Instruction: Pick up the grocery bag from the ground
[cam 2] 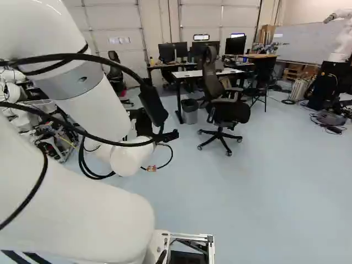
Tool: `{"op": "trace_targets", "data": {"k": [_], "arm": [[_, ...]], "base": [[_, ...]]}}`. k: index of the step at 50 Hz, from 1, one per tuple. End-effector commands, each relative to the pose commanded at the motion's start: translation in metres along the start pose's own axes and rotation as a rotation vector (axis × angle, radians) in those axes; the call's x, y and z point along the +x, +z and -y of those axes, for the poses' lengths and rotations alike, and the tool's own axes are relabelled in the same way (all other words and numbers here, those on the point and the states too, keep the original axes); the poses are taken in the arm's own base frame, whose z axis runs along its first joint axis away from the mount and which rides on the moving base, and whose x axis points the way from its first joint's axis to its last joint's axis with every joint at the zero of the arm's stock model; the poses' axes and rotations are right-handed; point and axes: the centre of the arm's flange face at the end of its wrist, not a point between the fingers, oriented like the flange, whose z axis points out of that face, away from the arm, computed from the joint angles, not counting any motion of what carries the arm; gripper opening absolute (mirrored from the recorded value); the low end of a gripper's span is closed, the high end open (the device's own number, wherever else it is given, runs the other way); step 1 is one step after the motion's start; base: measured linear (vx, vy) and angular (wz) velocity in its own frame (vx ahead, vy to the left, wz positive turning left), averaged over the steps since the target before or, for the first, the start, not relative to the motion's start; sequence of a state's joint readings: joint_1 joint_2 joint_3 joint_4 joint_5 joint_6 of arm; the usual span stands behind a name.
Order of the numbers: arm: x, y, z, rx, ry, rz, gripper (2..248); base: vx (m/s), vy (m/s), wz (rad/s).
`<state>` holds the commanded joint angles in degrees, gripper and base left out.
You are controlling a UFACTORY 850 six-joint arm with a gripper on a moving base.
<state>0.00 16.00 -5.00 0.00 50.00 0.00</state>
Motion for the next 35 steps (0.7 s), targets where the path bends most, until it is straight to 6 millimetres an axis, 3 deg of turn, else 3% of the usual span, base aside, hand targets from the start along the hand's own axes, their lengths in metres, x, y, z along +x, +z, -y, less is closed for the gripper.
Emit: {"op": "trace_targets", "data": {"k": [35], "arm": [[0.0,0.0,0.0,0.0,0.0,0.0,247]], "base": [[0.17,0.064,0.291]]}}
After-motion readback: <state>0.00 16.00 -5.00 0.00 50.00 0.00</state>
